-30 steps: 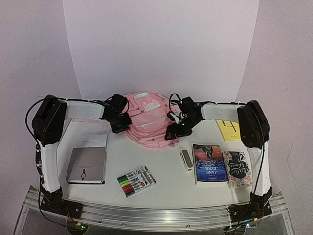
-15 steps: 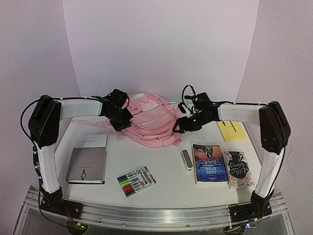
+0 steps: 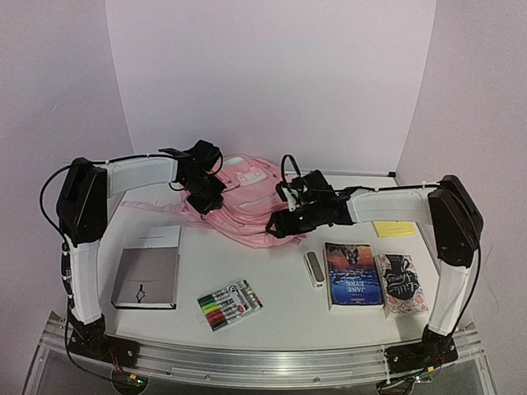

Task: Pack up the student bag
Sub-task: Unzip the student bag at the center of the board.

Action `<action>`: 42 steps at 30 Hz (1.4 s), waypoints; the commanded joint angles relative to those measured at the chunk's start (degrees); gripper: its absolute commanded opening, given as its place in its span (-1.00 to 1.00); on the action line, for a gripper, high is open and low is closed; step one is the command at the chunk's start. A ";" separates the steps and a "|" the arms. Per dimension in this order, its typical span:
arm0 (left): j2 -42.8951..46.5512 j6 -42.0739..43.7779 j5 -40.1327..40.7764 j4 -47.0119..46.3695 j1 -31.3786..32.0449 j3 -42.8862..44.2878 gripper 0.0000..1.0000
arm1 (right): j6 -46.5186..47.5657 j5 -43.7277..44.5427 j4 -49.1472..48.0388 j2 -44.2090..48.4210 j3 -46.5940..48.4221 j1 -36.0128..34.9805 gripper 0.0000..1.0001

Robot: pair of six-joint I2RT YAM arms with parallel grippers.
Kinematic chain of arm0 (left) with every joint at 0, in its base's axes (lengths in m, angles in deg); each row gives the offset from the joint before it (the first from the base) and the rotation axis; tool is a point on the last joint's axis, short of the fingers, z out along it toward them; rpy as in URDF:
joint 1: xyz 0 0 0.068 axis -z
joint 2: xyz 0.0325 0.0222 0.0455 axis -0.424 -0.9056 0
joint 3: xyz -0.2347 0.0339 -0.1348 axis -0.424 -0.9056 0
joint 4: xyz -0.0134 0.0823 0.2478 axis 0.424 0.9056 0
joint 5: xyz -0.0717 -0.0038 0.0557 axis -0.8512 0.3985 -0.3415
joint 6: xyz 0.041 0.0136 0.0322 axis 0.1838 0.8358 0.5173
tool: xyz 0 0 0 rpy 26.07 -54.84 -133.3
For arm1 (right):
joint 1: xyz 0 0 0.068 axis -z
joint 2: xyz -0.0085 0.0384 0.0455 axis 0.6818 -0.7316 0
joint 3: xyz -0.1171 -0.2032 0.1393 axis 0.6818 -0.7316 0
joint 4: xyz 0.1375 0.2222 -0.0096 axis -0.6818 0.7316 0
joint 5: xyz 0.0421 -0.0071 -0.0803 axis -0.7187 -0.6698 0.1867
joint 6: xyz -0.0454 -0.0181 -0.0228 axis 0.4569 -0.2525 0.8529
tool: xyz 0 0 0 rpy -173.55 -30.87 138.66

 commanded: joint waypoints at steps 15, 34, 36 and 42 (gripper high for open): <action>2.97 -1.18 1.62 -3.22 0.51 0.09 -1.00 | -9.51 15.84 -3.04 -9.29 4.30 -5.14 0.20; 6.67 -1.06 4.66 -3.65 -0.04 -4.32 -1.00 | -8.17 18.72 -3.46 -8.61 6.78 -4.27 -0.58; 7.26 -0.73 5.16 -3.35 -0.60 -4.71 -1.00 | -6.24 18.06 -3.47 -7.00 4.77 -4.02 -0.67; 8.90 0.24 5.73 -3.76 -2.58 -6.71 -1.00 | -2.38 14.10 -3.80 -4.43 0.00 -1.40 -0.99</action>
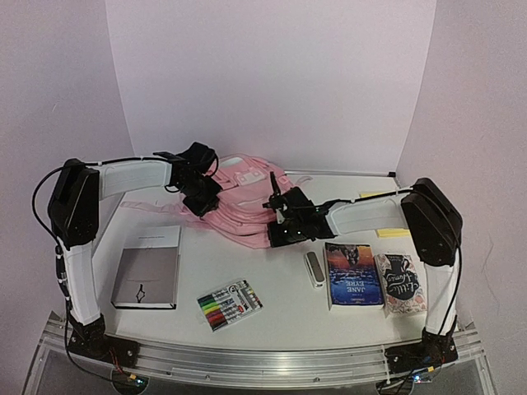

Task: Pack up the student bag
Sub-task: Unzip the student bag at the center of the board.

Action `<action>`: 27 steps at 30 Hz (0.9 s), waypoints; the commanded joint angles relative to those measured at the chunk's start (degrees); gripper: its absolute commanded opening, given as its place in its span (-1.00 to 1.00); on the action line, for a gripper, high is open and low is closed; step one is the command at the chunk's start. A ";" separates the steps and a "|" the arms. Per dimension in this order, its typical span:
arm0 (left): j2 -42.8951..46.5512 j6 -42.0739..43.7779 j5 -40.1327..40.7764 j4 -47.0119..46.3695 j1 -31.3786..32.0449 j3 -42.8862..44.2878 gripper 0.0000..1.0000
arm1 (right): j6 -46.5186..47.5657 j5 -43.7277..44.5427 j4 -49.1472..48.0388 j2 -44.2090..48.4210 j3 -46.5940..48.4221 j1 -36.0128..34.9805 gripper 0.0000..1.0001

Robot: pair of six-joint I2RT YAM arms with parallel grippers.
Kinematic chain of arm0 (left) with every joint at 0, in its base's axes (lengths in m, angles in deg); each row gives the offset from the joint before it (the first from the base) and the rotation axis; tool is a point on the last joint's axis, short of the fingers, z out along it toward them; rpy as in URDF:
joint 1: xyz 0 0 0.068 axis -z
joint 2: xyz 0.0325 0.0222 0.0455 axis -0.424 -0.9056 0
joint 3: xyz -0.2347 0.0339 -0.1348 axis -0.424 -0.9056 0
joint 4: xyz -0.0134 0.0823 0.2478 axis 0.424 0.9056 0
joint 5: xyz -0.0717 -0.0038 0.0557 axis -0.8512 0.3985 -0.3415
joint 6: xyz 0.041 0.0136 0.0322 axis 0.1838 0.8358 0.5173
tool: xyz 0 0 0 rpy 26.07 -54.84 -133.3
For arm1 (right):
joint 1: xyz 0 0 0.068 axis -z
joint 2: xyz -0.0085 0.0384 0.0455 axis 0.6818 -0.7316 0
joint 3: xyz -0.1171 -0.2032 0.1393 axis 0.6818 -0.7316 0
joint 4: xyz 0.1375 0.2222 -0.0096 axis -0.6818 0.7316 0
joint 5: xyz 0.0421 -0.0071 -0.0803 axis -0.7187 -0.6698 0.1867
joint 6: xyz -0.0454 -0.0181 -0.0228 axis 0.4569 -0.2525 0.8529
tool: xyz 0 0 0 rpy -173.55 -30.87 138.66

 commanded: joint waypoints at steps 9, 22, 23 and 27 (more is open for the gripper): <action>5.74 3.99 4.31 1.97 -4.83 -1.83 -1.00 | 9.12 -10.74 -2.73 6.99 -6.50 6.63 -1.00; -5.69 35.14 -11.00 2.84 -9.65 10.76 -1.00 | 13.39 -30.43 -2.77 10.16 -9.82 11.52 -1.00; -7.34 37.32 -12.18 3.77 -9.66 13.40 -0.99 | 12.87 -31.43 -2.81 9.88 -9.51 10.52 -1.00; -6.71 43.97 -18.75 2.03 -9.66 15.23 -0.89 | 9.42 -35.08 -3.44 7.96 -5.90 7.39 -1.00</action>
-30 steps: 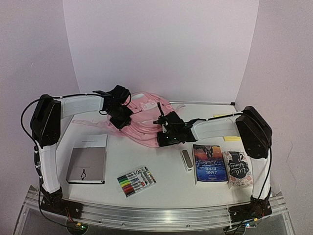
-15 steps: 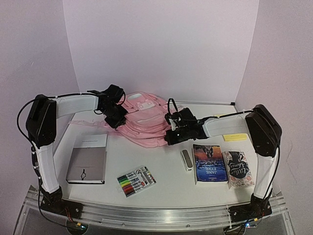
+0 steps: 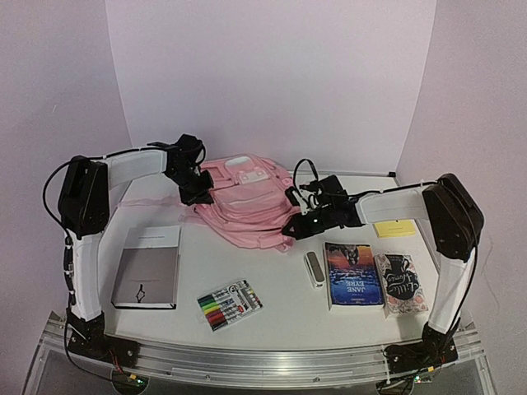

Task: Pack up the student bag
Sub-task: Unzip the student bag at the center of the board.

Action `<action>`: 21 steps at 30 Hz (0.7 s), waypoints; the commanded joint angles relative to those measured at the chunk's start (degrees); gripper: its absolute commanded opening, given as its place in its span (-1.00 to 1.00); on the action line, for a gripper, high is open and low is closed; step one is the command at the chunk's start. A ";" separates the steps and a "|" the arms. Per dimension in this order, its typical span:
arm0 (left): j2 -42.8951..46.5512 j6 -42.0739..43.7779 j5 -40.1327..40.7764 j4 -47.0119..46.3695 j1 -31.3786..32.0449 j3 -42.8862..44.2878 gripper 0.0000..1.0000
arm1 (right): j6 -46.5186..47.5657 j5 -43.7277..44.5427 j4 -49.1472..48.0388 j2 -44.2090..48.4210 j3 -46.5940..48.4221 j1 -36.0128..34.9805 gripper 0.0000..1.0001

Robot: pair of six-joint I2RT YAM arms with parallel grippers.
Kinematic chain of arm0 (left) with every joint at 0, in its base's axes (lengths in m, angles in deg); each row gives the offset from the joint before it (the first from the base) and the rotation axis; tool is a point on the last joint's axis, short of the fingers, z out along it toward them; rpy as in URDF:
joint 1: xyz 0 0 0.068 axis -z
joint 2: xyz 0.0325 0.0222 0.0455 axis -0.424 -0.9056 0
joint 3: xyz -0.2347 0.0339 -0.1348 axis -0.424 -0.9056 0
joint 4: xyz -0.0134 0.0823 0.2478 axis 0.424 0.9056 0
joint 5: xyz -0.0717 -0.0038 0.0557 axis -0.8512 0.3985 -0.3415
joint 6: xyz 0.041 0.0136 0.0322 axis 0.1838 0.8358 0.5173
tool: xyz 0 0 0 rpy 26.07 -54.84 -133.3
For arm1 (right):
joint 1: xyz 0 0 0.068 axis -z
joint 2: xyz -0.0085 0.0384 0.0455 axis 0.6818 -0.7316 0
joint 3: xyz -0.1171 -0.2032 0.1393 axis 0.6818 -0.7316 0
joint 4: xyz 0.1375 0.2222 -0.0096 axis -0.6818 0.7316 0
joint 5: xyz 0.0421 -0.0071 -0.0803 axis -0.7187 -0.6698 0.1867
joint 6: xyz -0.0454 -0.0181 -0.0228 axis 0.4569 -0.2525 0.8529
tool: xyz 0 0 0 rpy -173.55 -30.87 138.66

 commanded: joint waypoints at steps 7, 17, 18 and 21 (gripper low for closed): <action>19.99 21.99 -7.48 -13.54 -0.79 -12.25 -0.03 | -8.53 -9.57 -0.20 -0.65 7.01 -5.46 -1.00; 22.52 48.30 -8.98 -5.19 10.65 -16.96 0.30 | -11.18 -11.70 -0.20 -3.12 7.87 -5.46 -1.00; 21.44 49.41 -8.81 -4.90 11.48 -16.57 0.27 | -11.35 -11.92 -0.19 -3.39 8.07 -5.46 -1.00; 18.15 51.78 -8.71 -4.22 13.50 -15.16 0.19 | -11.85 -12.28 -0.18 -4.06 8.56 -5.47 -1.00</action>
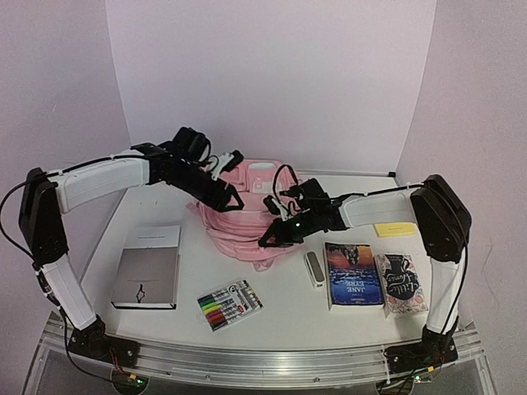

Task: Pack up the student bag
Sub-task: Unzip the student bag at the center of the board.

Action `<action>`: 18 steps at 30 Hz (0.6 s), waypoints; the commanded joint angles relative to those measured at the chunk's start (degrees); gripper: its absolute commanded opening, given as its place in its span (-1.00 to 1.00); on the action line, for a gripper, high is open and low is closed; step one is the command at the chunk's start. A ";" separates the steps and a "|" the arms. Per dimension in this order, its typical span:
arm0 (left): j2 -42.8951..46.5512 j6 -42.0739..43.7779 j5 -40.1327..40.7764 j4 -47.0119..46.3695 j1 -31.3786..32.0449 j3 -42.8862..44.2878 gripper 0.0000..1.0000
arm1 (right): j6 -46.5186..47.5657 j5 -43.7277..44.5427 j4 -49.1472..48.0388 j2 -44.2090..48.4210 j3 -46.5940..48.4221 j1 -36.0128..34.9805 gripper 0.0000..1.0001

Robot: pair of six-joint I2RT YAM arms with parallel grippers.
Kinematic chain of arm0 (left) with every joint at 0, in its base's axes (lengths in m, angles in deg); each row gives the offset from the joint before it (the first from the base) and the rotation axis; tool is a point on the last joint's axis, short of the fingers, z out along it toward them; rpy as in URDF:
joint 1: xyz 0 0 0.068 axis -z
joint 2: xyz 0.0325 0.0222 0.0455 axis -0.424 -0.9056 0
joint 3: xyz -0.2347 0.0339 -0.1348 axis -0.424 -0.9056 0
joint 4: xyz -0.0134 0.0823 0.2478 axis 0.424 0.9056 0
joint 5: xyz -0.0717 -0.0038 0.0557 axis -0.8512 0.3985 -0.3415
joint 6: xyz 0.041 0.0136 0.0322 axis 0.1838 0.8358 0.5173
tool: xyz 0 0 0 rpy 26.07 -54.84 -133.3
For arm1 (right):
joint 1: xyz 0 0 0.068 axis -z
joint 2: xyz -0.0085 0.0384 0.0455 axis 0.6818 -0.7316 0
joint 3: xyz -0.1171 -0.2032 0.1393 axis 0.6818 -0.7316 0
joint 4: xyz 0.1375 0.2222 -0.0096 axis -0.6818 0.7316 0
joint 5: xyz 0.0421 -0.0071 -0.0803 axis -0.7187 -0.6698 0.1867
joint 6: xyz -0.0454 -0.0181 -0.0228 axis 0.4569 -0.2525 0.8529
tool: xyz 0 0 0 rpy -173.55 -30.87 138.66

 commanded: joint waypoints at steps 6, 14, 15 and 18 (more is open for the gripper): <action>-8.75 13.01 0.33 2.74 5.42 0.95 0.15 | -2.37 -3.15 -2.44 -1.29 3.60 0.42 -1.00; -11.23 16.15 3.30 1.55 7.00 -1.52 -0.01 | -4.52 -4.77 -2.66 -1.61 3.76 1.82 -1.00; -11.80 16.51 4.63 2.04 7.14 -1.16 -0.06 | -4.60 -4.99 -2.65 -1.61 3.78 2.03 -1.00; -13.42 16.72 8.67 3.10 7.48 -0.37 -0.24 | -4.53 -5.92 -2.61 -1.54 3.85 2.47 -1.00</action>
